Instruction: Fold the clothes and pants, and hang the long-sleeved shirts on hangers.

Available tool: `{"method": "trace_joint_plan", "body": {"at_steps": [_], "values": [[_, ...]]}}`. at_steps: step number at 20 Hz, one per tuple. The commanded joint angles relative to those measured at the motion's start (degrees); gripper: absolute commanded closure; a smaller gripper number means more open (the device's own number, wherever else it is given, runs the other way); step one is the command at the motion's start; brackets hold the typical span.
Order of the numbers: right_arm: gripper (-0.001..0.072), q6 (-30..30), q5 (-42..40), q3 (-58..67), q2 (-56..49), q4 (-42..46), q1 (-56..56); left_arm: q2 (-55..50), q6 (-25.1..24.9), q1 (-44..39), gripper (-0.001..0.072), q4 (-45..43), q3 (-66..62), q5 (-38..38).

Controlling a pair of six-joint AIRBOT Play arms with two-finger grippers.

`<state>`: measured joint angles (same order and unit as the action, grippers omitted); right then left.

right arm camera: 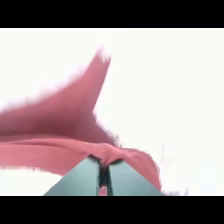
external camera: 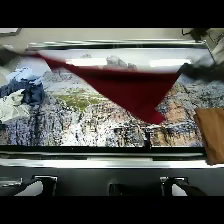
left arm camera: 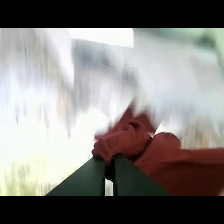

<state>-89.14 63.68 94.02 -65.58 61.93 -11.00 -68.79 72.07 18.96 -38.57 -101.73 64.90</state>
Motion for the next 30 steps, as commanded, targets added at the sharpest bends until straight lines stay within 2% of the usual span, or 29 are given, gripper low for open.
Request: {"method": "trace_joint_plan", "body": {"at_steps": [1, 4, 8, 10, 13, 16, 18, 19, 21, 23, 26, 30], "values": [[0.0678, -3.2, -4.7, 20.7, 9.3, 10.5, -1.7, 7.3, 3.1, 2.4, 0.0681, 0.9, -17.9, -4.5], [0.0678, -3.7, -5.9, 21.0, 16.3, 11.5, -1.7, 16.5, 3.1, 1.7, 0.0681, 0.7, -15.4, -7.9], [0.0678, -3.9, -14.6, 21.0, 18.3, 12.7, -1.7, 21.4, 3.1, 1.7, 0.0682, -3.2, -14.3, -21.5], [0.0678, -4.6, -16.0, 21.0, 17.6, 12.7, -1.7, 21.3, 3.1, 1.7, 0.0682, -3.9, -14.2, -22.3], [0.0678, -4.7, -11.0, 21.0, 14.2, 12.7, -1.7, 19.4, 3.3, 1.7, 0.0682, -9.0, -13.9, -18.0], [0.0677, -4.7, 3.3, 20.9, 5.8, 10.8, -1.7, 15.1, 5.1, 1.5, 0.0682, -10.8, -9.0, -11.0], [0.0677, -4.7, 11.7, 20.7, -3.5, 10.0, -0.2, 11.3, 4.6, -0.3, 0.0682, -10.8, -1.4, -9.5], [0.0677, -4.7, 12.8, 19.6, -8.8, 10.0, 1.4, 9.0, 2.8, -1.8, 0.0681, -10.8, 3.2, -10.8], [0.0677, -4.7, 10.0, 17.0, -19.2, 10.1, 4.7, 2.7, -4.0, -5.3, 0.0682, -11.0, 12.7, -17.8], [0.0677, -6.3, 7.5, 16.8, -29.6, 10.0, 7.0, -4.9, -4.0, -7.4, 0.0682, -11.0, 17.3, -22.4], [0.0677, -19.6, 10.0, 16.8, -39.5, 7.3, 7.3, -15.9, -4.0, -8.7, 0.0681, -11.0, 17.6, -18.6], [0.0677, -21.2, 11.4, 16.8, -44.3, 6.7, 7.3, -24.9, 0.0, -9.6, 0.0681, -11.0, 17.6, -10.5]]}}
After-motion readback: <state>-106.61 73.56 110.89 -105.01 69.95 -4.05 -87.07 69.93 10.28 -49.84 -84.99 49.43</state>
